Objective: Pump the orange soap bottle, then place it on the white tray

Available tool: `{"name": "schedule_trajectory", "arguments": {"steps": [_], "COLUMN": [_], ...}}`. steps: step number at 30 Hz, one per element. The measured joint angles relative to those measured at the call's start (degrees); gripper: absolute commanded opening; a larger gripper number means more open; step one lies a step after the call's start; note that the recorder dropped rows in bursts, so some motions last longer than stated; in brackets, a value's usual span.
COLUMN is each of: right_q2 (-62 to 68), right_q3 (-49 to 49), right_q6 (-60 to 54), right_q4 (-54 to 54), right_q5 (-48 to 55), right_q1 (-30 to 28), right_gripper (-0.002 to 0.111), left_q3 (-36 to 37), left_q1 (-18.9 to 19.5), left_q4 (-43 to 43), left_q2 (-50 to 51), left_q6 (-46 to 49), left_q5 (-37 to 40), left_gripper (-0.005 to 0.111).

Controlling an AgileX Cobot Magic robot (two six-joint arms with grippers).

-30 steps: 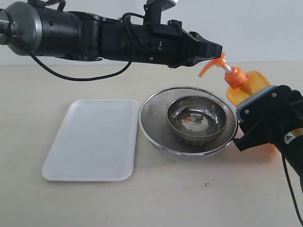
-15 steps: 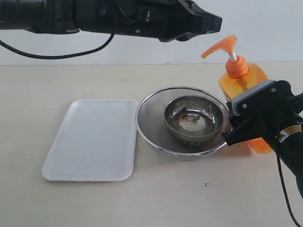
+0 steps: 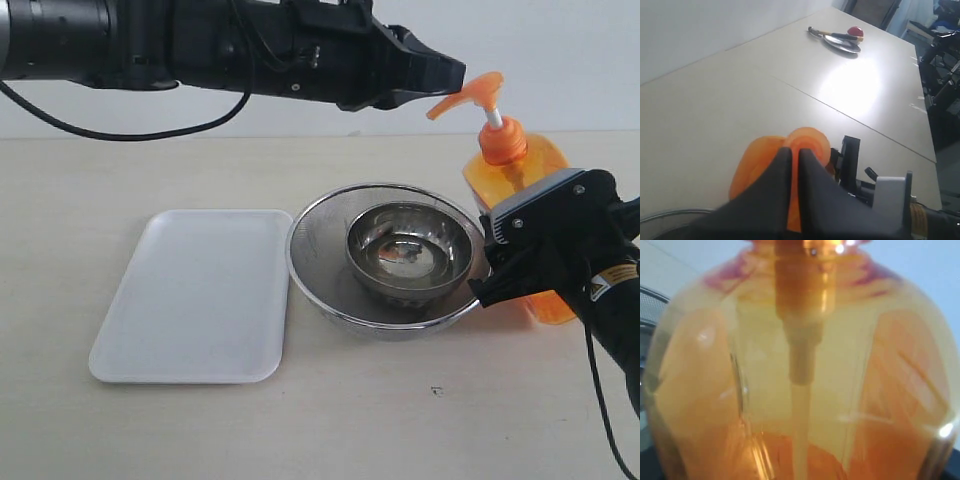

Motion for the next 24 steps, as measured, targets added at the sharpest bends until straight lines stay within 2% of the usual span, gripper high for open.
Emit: {"name": "schedule_trajectory", "arguments": {"steps": [13,19,24], "right_q2": [0.0,0.0,0.0], "right_q3": [0.0,0.0,0.0], "right_q6": [0.4,0.8,0.9], "right_q4": [0.0,0.2,0.2], "right_q5": [0.0,0.0,0.0], "right_q1": [0.0,0.0,0.0], "right_gripper": [0.0,0.0,0.0], "left_q3": [0.0,0.0,0.0], "left_q1": [-0.8,-3.0,-3.0], "left_q4": [-2.8,0.9,1.5], "left_q2": [0.6,0.7,0.9], "left_q6": [1.9,1.7,1.6], "left_q5": [2.0,-0.3,-1.0], "left_gripper": [0.005,0.005,0.005]}}
